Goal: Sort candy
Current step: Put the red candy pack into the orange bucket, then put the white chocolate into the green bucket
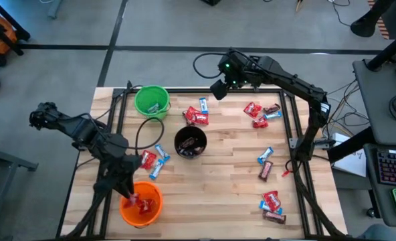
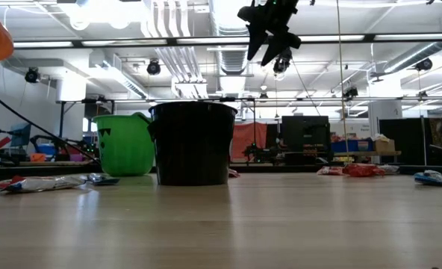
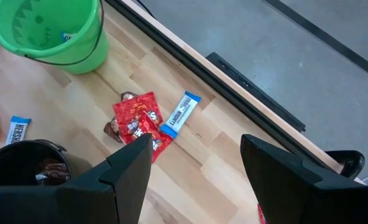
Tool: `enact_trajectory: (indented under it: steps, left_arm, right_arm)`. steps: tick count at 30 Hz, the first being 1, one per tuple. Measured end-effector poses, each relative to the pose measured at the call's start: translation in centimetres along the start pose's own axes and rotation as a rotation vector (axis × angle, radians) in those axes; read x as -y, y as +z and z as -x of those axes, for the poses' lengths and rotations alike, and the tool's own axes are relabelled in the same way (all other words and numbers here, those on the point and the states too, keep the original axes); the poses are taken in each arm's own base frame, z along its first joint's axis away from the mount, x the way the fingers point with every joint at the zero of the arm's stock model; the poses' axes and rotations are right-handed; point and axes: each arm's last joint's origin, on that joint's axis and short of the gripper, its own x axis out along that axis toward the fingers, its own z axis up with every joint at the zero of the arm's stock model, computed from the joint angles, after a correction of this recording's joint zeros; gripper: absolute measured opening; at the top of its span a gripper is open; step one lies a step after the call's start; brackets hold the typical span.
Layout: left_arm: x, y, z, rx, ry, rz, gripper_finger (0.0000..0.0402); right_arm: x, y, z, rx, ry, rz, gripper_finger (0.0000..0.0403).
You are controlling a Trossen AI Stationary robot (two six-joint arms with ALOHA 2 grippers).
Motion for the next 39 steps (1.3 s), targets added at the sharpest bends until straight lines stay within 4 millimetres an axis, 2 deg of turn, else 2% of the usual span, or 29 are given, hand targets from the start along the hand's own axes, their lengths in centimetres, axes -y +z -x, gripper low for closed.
enact_trajectory:
  steps: [6, 11, 16, 25, 32, 39]
  left_arm:
    - [0.0, 0.0, 0.0, 0.001, 0.0, 0.003, 0.0129]
    - [-0.1, 0.1, -0.2, -0.004, 0.003, -0.056, 0.0134]
    - [-0.2, 0.2, -0.2, 0.005, 0.021, -0.184, 0.0105]
    - [-0.9, 0.3, -0.1, 0.075, 0.225, -0.36, 0.0006]
    - [-1.9, 0.6, 0.7, 0.116, 0.397, -0.431, 0.0002]
    - [-3.3, 1.2, 3.0, 0.192, 0.569, -0.461, 0.0]
  right_arm:
    - [0.0, 0.0, 0.0, -0.003, -0.001, 0.001, 0.0237]
    - [0.1, -0.3, 0.0, -0.028, -0.009, -0.019, 0.0237]
    - [0.3, -1.0, 0.1, -0.098, -0.035, -0.021, 0.0237]
    - [0.5, -1.7, 0.2, -0.167, -0.066, -0.058, 0.0225]
    - [0.7, -2.2, 0.3, -0.224, -0.093, -0.084, 0.0221]
    - [0.8, -2.8, -0.5, -0.26, -0.11, -0.09, 0.0221]
